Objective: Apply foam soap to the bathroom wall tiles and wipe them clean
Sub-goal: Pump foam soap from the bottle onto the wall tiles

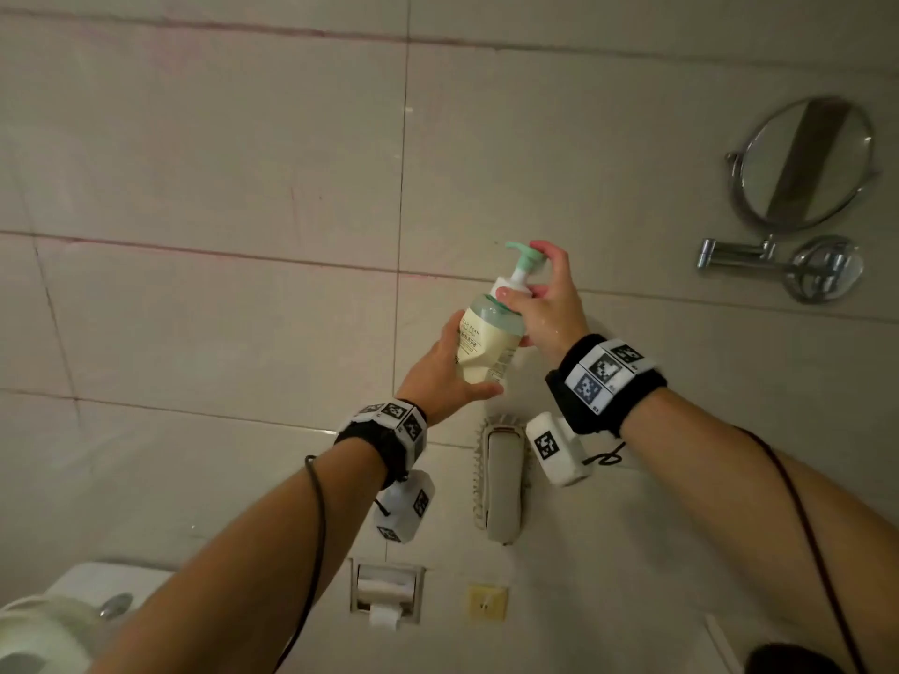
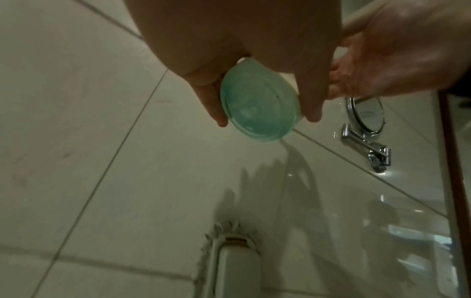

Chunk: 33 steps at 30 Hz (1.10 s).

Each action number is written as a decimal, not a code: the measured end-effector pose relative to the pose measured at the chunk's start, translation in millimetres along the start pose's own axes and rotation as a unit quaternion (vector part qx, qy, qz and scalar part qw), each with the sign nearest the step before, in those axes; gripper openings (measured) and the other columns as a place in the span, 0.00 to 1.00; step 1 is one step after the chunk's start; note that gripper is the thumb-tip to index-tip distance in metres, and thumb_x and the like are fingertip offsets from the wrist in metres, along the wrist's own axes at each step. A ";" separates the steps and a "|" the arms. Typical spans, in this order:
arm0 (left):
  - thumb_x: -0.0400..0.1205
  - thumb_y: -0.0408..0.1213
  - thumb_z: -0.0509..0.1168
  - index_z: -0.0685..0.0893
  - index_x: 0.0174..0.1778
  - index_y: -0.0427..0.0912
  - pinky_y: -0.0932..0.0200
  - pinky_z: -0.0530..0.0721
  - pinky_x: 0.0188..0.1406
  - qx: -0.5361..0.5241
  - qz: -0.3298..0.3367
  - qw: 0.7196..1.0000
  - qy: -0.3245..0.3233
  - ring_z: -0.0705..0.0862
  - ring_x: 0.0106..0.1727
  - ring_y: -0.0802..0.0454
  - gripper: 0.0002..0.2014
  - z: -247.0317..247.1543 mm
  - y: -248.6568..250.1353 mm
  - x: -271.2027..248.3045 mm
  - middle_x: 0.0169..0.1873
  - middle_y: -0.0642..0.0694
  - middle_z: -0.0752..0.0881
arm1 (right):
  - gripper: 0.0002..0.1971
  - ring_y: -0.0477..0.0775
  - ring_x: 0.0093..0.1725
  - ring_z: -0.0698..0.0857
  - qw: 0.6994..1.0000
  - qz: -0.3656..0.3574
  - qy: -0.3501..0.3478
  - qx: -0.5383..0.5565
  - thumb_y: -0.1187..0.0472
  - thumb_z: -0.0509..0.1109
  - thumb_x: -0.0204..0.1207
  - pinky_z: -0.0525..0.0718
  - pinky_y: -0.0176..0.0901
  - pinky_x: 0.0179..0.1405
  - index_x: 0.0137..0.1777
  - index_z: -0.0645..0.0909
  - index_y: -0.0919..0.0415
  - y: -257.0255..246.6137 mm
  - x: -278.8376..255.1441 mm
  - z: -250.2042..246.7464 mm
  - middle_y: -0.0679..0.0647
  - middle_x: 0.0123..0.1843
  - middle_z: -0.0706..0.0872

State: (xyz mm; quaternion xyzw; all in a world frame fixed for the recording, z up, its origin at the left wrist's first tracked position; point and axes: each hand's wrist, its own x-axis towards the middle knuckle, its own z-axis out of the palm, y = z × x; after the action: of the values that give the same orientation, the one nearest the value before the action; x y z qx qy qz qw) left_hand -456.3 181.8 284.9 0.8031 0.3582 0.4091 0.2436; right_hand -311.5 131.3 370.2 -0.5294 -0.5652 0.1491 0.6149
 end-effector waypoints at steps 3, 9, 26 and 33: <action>0.71 0.52 0.80 0.53 0.84 0.56 0.42 0.85 0.60 0.062 0.015 0.997 0.041 0.85 0.61 0.43 0.52 -15.7 11.7 28.7 0.70 0.47 0.81 | 0.31 0.60 0.51 0.90 1.000 -0.016 0.014 0.005 0.57 0.76 0.71 0.90 0.68 0.47 0.67 0.66 0.31 -20.0 28.7 3.4 0.57 0.55 0.88; 0.69 0.52 0.77 0.55 0.84 0.55 0.44 0.87 0.56 0.100 0.065 0.985 0.121 0.84 0.57 0.45 0.50 -46.4 31.4 79.7 0.69 0.46 0.79 | 0.31 0.60 0.52 0.88 0.998 -0.031 0.032 0.043 0.56 0.77 0.72 0.90 0.69 0.39 0.69 0.66 0.35 -56.9 82.0 2.8 0.55 0.57 0.85; 0.73 0.60 0.74 0.59 0.86 0.53 0.50 0.84 0.55 0.218 0.124 0.952 0.178 0.86 0.54 0.41 0.48 -150.8 45.7 182.5 0.60 0.42 0.86 | 0.35 0.54 0.49 0.87 0.987 -0.098 0.073 -0.106 0.46 0.77 0.74 0.89 0.59 0.53 0.77 0.66 0.51 -136.9 183.0 34.7 0.50 0.57 0.83; 0.68 0.66 0.67 0.60 0.84 0.56 0.50 0.86 0.50 0.240 0.165 0.933 0.210 0.87 0.49 0.40 0.48 -184.2 57.5 205.1 0.54 0.43 0.88 | 0.33 0.46 0.44 0.83 0.984 -0.105 0.120 -0.076 0.50 0.76 0.75 0.89 0.56 0.52 0.78 0.66 0.48 -166.9 205.9 54.7 0.49 0.60 0.82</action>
State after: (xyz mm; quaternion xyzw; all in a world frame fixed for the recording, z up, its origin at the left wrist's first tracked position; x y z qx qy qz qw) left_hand -504.1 323.0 523.8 0.7812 0.3507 0.5050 -0.1080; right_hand -362.2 252.7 606.7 -0.5262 -0.5495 -0.0247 0.6485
